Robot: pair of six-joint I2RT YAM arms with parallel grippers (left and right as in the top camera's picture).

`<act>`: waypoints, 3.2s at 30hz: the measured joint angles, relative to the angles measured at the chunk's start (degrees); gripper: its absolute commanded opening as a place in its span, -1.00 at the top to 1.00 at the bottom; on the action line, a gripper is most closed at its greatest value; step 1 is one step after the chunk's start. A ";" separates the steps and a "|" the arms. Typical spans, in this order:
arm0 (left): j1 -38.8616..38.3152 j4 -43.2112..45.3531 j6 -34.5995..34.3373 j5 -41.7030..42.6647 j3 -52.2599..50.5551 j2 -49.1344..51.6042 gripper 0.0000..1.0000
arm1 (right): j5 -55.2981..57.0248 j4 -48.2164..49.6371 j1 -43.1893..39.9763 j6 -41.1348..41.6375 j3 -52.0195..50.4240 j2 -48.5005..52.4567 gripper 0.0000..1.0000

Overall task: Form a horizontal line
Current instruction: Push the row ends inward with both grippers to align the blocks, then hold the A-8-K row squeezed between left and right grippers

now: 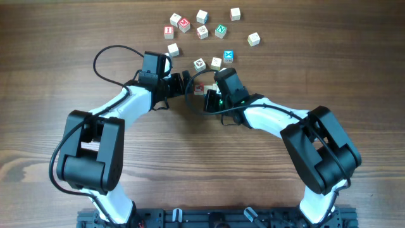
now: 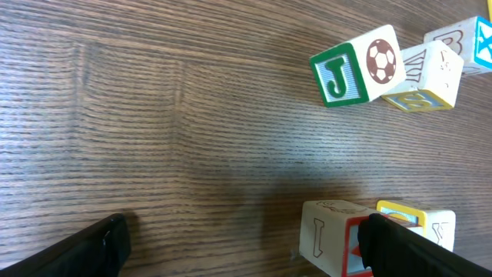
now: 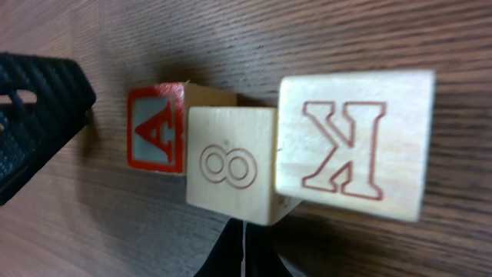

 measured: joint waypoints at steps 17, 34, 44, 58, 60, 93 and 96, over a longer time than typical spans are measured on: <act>0.00 -0.07 0.02 -0.46 0.00 0.00 -0.99 | 1.66 1.11 0.00 -0.02 0.00 0.00 0.91; 0.00 -0.07 0.02 -0.48 0.00 0.00 -1.00 | 1.86 2.73 0.00 -0.70 0.00 0.02 0.91; 0.00 -0.07 0.02 -0.48 0.00 0.00 -1.00 | 1.88 2.97 0.00 -1.09 0.00 0.02 0.91; 0.00 -0.07 0.02 -0.48 0.00 0.00 -1.00 | 1.90 2.97 0.00 -1.09 0.00 0.02 0.91; 0.00 -0.07 0.02 -0.48 0.00 0.00 -1.00 | 1.90 2.97 0.00 -1.11 0.00 0.02 0.91; 0.00 -0.07 0.02 -0.48 0.00 0.00 -1.00 | 3.15 2.97 0.00 -1.11 0.00 0.02 0.91; 0.00 -0.07 0.02 -0.48 0.00 0.00 -1.00 | 3.17 2.97 0.00 -1.11 0.00 0.02 0.91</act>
